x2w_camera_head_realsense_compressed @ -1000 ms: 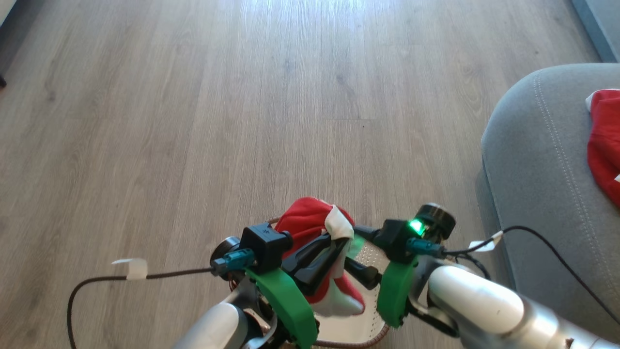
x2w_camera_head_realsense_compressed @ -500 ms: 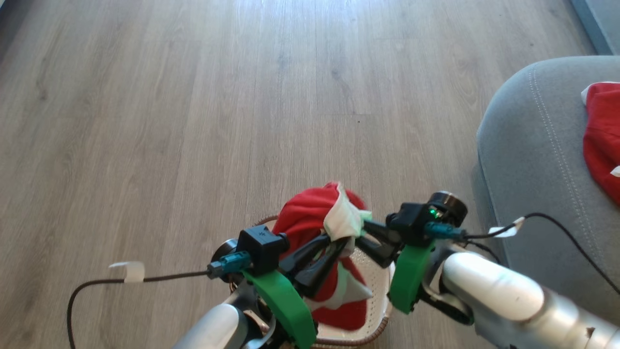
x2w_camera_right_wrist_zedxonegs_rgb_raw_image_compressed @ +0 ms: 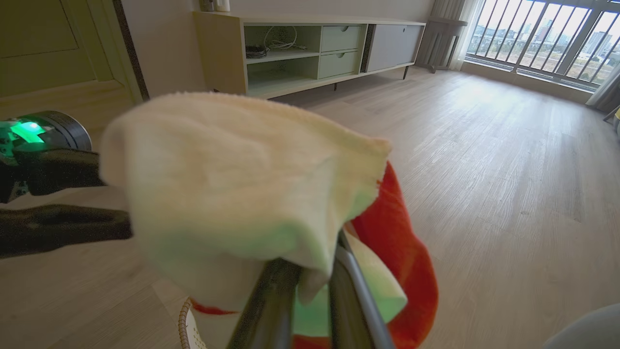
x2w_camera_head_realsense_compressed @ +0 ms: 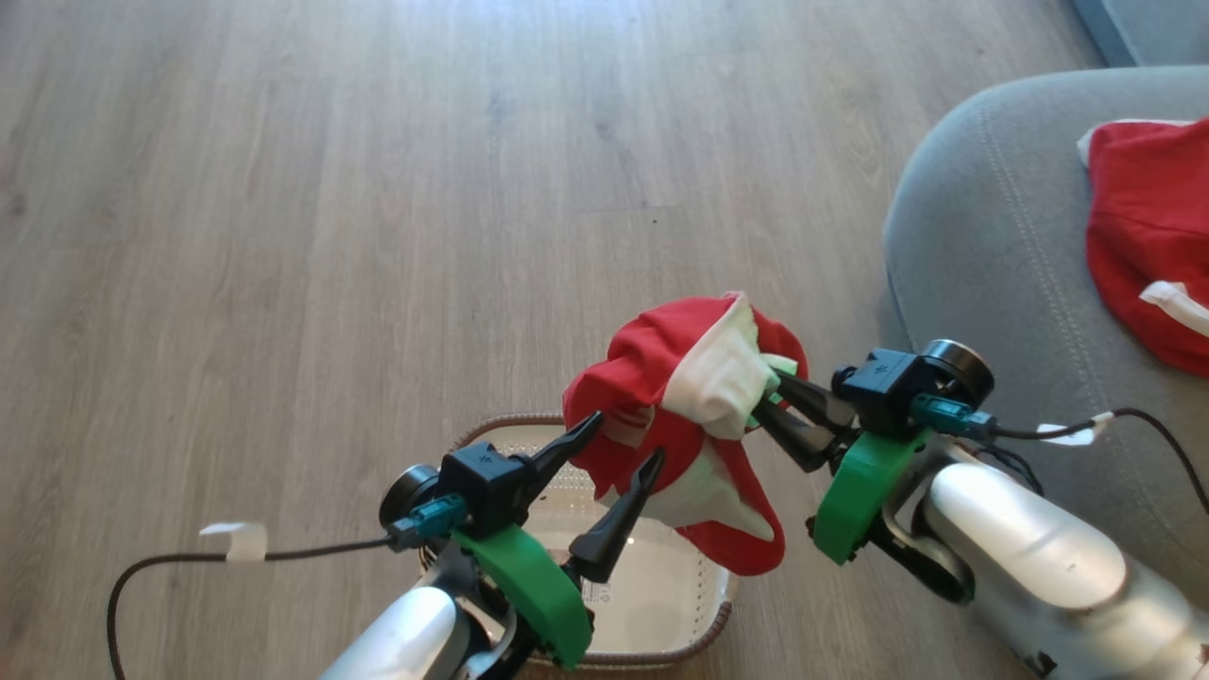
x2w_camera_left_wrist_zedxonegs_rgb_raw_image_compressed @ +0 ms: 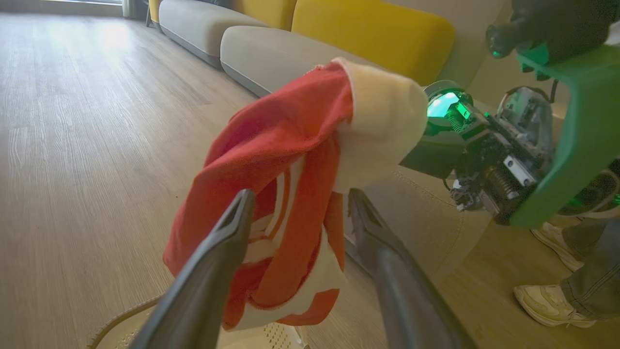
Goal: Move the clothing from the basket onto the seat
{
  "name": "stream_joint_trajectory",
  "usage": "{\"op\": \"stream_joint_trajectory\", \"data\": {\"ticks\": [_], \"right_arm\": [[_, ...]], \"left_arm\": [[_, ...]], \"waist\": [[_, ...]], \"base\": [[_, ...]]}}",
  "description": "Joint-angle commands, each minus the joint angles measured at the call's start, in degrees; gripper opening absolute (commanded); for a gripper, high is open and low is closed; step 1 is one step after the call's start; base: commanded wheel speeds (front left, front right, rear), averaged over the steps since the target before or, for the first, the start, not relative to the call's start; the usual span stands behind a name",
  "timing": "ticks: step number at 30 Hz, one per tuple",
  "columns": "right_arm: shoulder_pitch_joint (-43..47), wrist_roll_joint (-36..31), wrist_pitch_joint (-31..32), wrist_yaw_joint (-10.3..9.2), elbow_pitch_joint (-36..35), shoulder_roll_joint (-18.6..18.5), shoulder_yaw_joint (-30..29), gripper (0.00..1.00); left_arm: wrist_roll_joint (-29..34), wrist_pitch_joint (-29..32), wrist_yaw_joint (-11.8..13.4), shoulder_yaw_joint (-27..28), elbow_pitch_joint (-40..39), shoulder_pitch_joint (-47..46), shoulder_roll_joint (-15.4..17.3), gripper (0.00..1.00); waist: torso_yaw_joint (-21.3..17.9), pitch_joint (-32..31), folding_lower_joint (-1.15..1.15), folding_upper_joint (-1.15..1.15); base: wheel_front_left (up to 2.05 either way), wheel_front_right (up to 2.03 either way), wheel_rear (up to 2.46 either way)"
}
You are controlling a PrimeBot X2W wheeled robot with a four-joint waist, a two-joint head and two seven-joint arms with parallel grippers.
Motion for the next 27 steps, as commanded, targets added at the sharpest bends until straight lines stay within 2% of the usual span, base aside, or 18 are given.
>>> {"op": "stream_joint_trajectory", "data": {"ticks": [1,12,27], "right_arm": [[0.3,-0.5,-0.4,-0.02,-2.0,-0.9,-1.6,0.00],[2.8,-2.8,-0.4,-0.02,-4.0,-1.5,-6.9,0.00],[5.1,-4.6,-0.4,-0.02,-6.0,-2.3,-12.6,0.00]], "left_arm": [[0.6,-1.3,0.2,2.0,-0.9,-3.1,0.4,1.00],[1.1,-4.2,0.3,1.8,2.2,-3.9,-0.3,1.00],[1.2,-4.5,0.3,0.2,2.3,-4.9,-0.7,1.00]], "waist": [[-0.8,0.2,0.00,0.00],[-6.6,0.9,0.00,0.00],[-16.6,2.5,0.00,0.00]], "base": [[0.00,0.00,0.00],[0.00,0.00,0.00],[0.00,0.00,0.00]]}}
